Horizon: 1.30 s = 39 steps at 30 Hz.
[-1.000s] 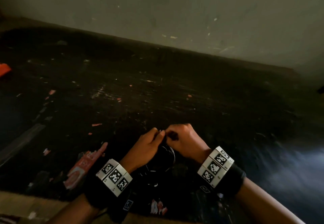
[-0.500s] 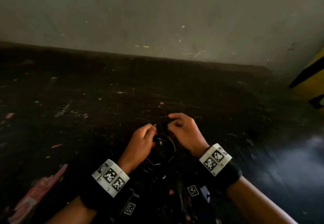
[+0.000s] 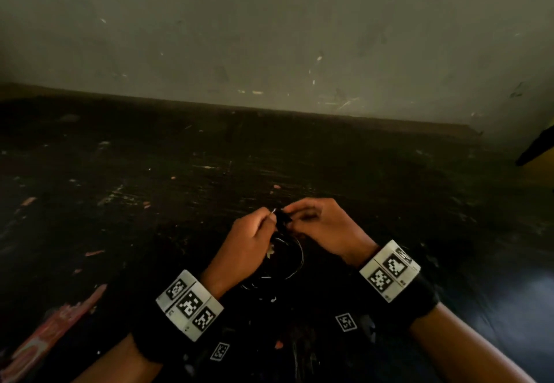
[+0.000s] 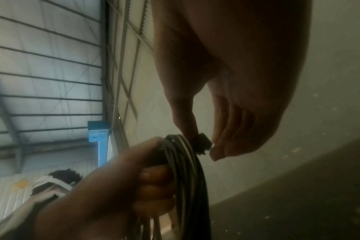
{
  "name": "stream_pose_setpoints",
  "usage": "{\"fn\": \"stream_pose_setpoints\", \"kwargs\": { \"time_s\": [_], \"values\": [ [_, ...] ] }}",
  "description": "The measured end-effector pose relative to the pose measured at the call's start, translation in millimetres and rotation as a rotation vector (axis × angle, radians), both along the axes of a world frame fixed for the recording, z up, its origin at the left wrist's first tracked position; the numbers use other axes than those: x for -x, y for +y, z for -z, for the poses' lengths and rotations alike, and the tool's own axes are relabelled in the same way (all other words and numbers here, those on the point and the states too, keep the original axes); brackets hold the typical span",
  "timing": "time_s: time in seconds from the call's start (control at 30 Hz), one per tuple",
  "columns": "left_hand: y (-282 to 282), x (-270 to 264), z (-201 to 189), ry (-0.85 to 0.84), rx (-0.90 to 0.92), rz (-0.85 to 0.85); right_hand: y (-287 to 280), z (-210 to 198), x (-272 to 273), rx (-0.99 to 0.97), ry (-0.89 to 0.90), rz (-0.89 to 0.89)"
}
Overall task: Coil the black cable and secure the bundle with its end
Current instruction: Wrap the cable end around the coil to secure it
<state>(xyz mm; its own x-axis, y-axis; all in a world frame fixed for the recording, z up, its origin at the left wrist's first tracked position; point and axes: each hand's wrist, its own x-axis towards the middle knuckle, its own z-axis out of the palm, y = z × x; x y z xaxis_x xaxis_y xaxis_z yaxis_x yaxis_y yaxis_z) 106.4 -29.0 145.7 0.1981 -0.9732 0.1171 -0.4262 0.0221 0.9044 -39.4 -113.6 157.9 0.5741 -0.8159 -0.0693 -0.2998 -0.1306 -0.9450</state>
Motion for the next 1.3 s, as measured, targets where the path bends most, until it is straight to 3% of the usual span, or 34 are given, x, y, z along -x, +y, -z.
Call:
{"fn": "stream_pose_setpoints", "kwargs": {
  "time_s": [0.1, 0.2, 0.33, 0.47, 0.6, 0.7, 0.87, 0.97, 1.03, 1.1, 1.17, 1.3],
  "values": [
    [-3.4, 0.3, 2.8, -0.087, 0.013, -0.018, 0.0, -5.6, 4.1, 0.156, 0.069, -0.035],
    [-8.5, -2.1, 3.1, 0.109, -0.103, -0.11, 3.0, -11.2, 8.8, 0.236, -0.038, -0.016],
    [-10.0, -5.7, -10.9, 0.426, -0.275, -0.148, 3.3, -19.7, 16.2, 0.118, -0.112, -0.136],
    [-10.9, -6.7, -18.5, 0.536, -0.304, -0.067, -1.6, -18.8, 18.8, 0.095, -0.182, -0.259],
    [-7.4, -3.9, -21.7, 0.647, -0.294, -0.029, -3.1, -15.9, 15.6, -0.046, -0.384, -0.207],
    [-6.2, -4.4, -22.4, 0.659, -0.324, -0.012, -3.3, -18.0, 16.5, 0.0, -0.385, -0.191],
    [-5.8, -2.5, -22.4, 0.654, -0.296, -0.049, 2.8, -20.6, 15.7, 0.313, -0.224, -0.092],
    [-8.0, -4.1, -22.7, 0.6, -0.264, -0.154, 8.4, -31.9, 25.1, 0.317, -0.365, 0.108],
    [-10.3, -5.7, -21.3, 0.546, -0.277, -0.204, 18.4, -42.1, 33.1, 0.248, -0.415, 0.087],
    [-10.9, -6.8, -20.0, 0.499, -0.281, -0.226, 30.3, -44.0, 34.5, 0.157, -0.307, -0.051],
    [-10.5, -5.8, -18.4, 0.447, -0.285, -0.203, 38.1, -35.2, 30.3, 0.192, -0.118, -0.14],
    [-6.5, -0.7, -15.5, 0.414, -0.281, -0.19, 38.8, -10.4, 22.8, 0.637, 0.075, -0.051]
  ]
}}
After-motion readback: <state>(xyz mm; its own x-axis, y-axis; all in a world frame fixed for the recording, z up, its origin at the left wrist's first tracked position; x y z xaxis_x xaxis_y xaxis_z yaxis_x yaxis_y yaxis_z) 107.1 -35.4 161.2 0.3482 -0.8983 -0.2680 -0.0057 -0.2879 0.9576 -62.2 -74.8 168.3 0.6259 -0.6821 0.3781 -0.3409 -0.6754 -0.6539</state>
